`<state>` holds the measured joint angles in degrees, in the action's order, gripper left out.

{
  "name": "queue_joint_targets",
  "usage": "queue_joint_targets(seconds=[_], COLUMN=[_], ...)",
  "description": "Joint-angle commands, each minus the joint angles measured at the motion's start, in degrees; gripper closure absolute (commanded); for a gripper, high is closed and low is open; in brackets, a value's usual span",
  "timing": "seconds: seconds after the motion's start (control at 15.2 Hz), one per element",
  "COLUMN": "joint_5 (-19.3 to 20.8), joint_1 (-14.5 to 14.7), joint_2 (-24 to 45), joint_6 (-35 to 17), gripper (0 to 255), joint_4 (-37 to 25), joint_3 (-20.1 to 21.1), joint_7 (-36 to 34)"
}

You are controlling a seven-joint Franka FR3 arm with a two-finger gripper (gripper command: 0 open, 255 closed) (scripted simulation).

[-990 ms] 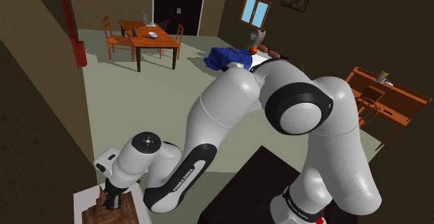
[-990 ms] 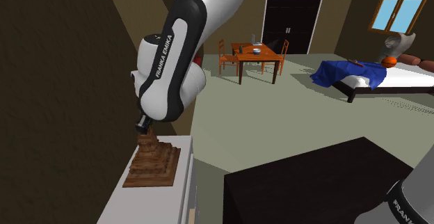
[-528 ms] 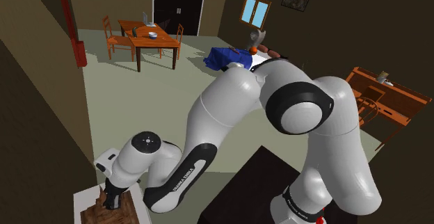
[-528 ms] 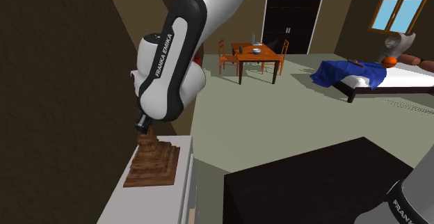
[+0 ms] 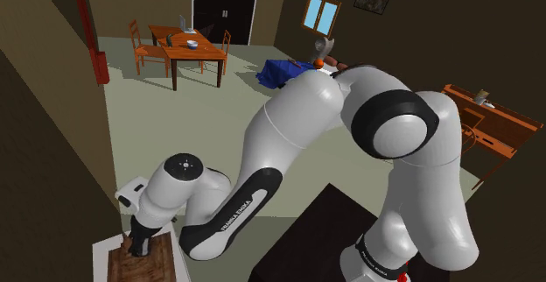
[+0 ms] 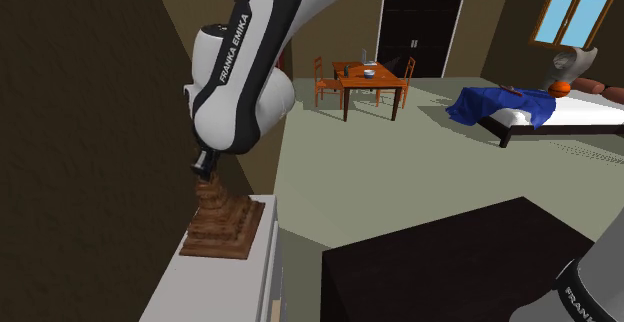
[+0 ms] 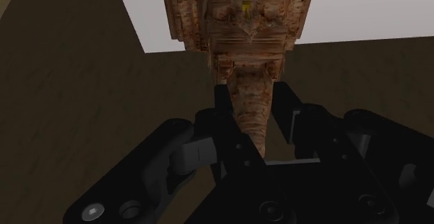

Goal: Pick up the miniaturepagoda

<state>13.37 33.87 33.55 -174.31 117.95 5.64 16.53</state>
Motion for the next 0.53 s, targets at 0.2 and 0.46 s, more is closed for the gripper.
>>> queue_joint_targets(seconds=[0.2,0.46], joint_5=[-0.7,-1.0], joint_1=[-1.3,-1.8], joint_2=[-3.7,-5.1], joint_6=[2.7,3.9], gripper=[255,255], joint_4=[0.9,1.2], joint_3=[1.6,2.2], joint_7=[0.7,1.0])
